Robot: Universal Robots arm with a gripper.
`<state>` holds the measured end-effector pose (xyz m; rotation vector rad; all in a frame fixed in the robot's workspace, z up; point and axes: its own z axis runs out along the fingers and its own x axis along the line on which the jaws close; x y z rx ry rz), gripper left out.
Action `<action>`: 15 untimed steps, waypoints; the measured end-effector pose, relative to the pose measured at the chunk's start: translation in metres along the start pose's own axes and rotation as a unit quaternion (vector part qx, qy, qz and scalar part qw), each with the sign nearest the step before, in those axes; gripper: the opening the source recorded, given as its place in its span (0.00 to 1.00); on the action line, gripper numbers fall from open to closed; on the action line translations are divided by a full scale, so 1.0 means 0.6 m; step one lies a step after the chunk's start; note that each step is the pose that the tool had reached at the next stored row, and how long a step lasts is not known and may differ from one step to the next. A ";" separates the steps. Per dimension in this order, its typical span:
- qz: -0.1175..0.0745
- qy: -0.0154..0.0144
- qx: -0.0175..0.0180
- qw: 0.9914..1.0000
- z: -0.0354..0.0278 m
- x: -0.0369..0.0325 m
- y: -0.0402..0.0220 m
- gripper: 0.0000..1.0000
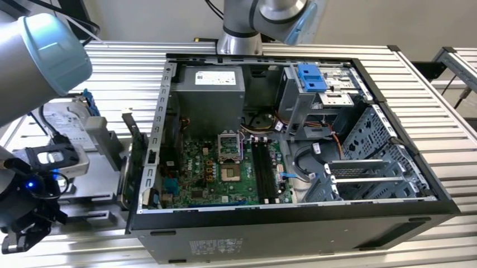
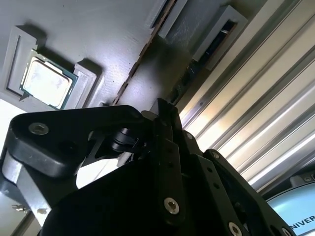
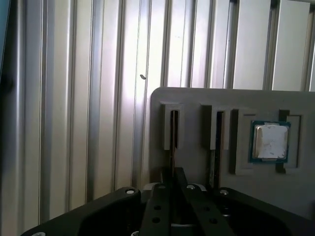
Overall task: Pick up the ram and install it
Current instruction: 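Pick up the ram and move it above insertion slot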
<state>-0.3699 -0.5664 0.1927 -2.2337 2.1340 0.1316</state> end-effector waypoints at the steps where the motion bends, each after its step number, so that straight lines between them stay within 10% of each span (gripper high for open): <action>1: 0.000 0.000 0.000 1.000 0.000 -0.001 0.001 0.00; 15: 0.000 0.000 0.000 1.000 -0.010 -0.002 0.002 0.00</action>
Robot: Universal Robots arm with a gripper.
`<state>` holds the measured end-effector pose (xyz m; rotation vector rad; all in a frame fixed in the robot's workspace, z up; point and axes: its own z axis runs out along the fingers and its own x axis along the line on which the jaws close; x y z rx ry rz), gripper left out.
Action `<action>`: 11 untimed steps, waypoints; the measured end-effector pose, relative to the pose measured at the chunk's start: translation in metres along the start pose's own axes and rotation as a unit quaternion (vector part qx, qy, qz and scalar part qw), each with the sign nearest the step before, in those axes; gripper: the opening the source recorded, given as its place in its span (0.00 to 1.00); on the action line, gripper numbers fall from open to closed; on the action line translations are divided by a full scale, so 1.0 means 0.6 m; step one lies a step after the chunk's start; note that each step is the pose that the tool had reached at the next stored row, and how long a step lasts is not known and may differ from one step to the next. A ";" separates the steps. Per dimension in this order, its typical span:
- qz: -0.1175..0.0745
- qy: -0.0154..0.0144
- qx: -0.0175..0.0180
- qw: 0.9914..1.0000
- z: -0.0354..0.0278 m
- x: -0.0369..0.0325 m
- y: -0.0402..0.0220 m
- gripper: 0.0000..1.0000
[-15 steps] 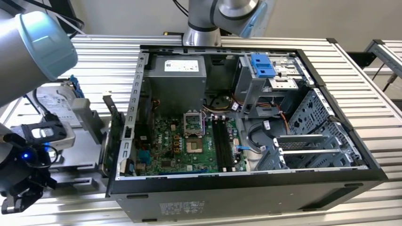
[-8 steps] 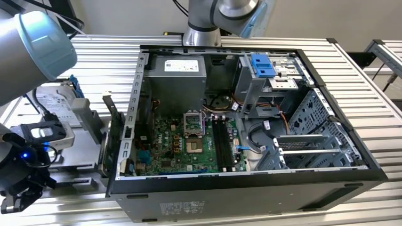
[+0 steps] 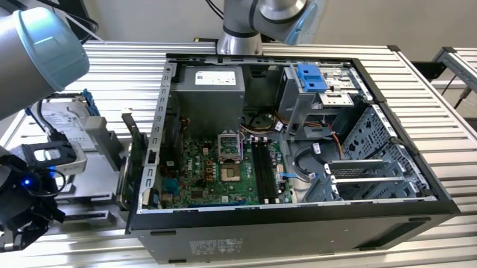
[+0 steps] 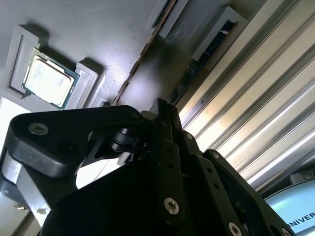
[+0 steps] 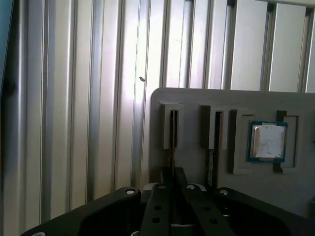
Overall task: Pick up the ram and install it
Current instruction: 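Pick up the ram and move it above insertion slot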
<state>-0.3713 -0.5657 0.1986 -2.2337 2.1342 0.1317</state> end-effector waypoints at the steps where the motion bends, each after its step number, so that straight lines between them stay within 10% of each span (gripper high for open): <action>1: 0.000 0.000 0.000 1.000 -0.004 0.000 0.000 0.00; 11: 0.000 0.000 0.000 1.000 -0.034 -0.003 0.001 0.00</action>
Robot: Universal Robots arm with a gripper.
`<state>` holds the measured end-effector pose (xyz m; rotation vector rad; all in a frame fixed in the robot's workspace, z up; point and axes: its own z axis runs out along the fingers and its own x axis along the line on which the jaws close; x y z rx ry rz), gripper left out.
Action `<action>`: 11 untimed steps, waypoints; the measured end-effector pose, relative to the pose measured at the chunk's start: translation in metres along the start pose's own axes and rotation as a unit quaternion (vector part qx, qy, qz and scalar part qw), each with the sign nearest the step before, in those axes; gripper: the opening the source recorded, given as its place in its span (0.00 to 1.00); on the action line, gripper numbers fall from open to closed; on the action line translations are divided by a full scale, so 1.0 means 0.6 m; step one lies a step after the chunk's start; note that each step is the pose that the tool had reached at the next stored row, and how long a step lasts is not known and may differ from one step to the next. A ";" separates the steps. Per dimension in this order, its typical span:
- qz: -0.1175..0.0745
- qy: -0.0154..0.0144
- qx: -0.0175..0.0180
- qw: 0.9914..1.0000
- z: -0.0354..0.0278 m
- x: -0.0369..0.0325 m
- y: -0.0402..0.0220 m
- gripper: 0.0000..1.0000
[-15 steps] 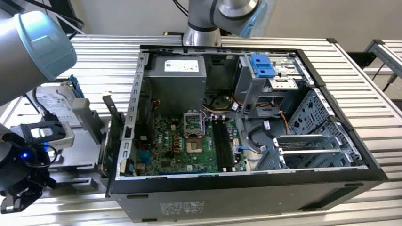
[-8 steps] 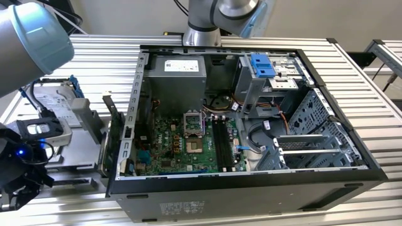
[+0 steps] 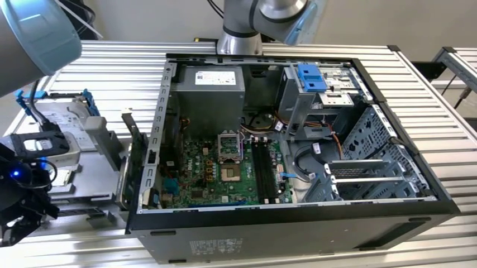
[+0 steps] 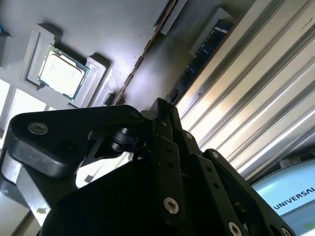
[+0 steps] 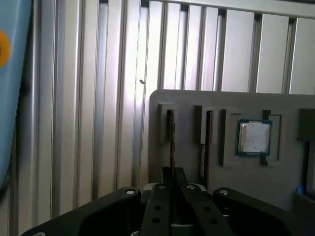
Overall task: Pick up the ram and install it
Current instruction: 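Pick up the ram and move it above insertion slot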
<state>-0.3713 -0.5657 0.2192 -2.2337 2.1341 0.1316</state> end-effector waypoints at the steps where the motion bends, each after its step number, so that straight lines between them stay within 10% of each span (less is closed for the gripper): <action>1: 0.000 0.000 0.000 1.000 -0.002 0.000 0.000 0.00; 11: 0.000 0.000 0.000 1.000 -0.022 -0.002 0.000 0.00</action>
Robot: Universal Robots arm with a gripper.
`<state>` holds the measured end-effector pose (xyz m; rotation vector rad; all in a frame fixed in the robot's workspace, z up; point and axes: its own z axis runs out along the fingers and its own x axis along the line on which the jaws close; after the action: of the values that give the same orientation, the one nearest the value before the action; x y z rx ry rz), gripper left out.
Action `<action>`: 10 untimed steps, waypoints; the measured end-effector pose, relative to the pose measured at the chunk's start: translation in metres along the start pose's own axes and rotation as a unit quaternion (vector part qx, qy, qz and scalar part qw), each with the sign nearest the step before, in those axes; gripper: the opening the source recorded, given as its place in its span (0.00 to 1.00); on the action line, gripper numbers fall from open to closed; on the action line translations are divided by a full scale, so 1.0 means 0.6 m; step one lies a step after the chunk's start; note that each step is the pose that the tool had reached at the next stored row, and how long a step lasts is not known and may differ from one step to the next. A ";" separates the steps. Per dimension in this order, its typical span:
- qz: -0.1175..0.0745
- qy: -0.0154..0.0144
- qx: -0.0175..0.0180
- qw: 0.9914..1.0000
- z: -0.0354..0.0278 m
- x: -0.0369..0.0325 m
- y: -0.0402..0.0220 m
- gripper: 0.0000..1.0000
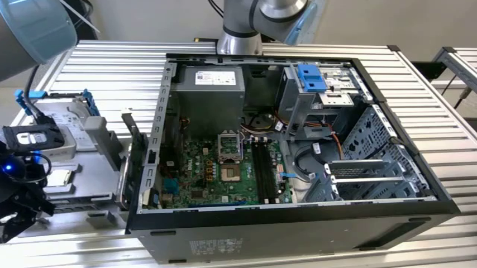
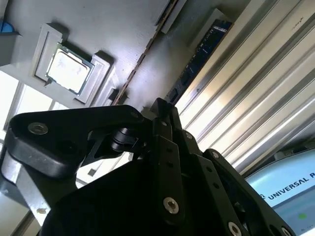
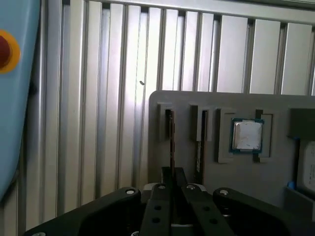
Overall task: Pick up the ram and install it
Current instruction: 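Pick up the ram and move it above insertion slot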
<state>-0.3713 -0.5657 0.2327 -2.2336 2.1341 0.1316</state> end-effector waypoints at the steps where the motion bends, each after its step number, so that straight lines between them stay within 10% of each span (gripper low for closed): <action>1: 0.000 0.000 0.000 1.000 -0.003 0.000 0.000 0.00; 10: 0.000 0.000 0.000 1.000 -0.022 -0.002 0.001 0.00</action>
<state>-0.3713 -0.5657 0.2463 -2.2336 2.1342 0.1316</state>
